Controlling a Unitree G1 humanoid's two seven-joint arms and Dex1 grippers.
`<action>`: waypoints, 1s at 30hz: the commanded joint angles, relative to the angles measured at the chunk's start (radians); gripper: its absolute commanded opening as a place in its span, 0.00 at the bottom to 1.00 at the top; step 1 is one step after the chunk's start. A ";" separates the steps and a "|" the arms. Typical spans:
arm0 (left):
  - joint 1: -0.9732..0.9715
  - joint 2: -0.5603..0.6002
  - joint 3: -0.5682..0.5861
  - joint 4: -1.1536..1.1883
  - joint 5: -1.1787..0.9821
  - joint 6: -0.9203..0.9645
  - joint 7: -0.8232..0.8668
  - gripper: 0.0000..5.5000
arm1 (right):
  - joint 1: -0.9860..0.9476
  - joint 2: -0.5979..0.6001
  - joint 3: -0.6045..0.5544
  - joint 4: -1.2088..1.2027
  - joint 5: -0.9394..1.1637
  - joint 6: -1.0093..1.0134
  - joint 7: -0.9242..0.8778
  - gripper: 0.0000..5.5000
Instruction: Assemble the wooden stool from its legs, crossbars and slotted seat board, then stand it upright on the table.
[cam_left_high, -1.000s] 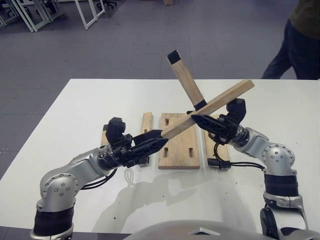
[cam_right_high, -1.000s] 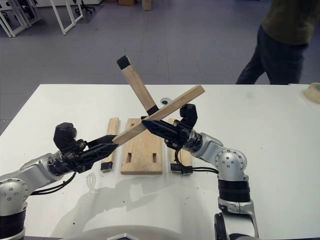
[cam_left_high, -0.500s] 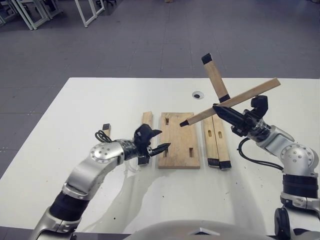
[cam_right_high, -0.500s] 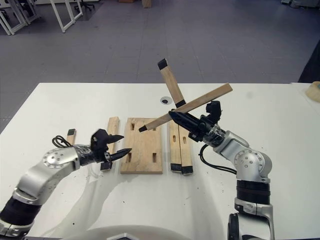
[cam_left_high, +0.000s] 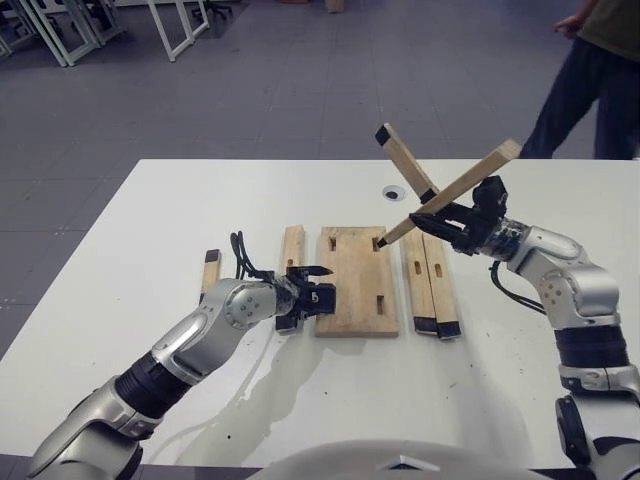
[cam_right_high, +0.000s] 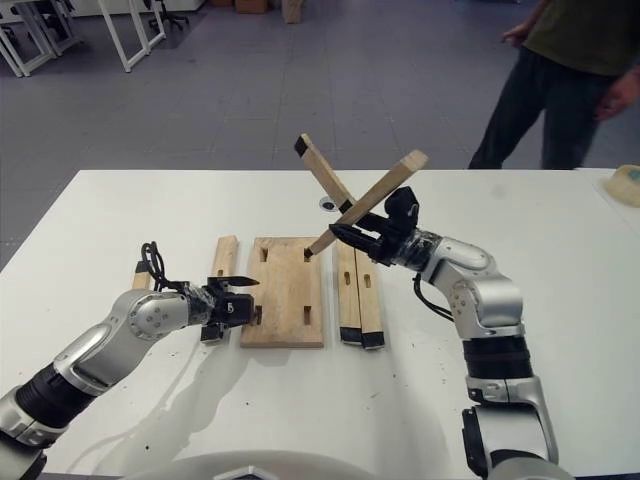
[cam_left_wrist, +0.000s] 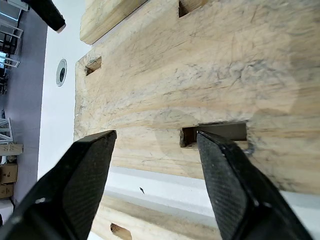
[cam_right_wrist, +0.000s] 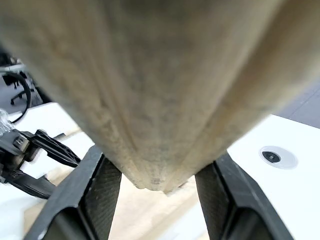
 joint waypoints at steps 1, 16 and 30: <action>0.090 0.100 -0.038 0.102 0.015 -0.053 -0.131 0.54 | -0.059 -0.031 0.048 0.046 -0.081 -0.078 0.055 0.37; -0.051 0.131 0.029 0.461 -0.038 -0.624 -0.259 0.54 | -0.242 0.072 0.144 0.403 -0.202 -0.219 0.238 0.37; -0.091 0.065 0.040 0.512 -0.043 -0.732 -0.248 0.54 | -0.470 0.157 0.299 0.935 -0.399 -0.362 0.407 0.37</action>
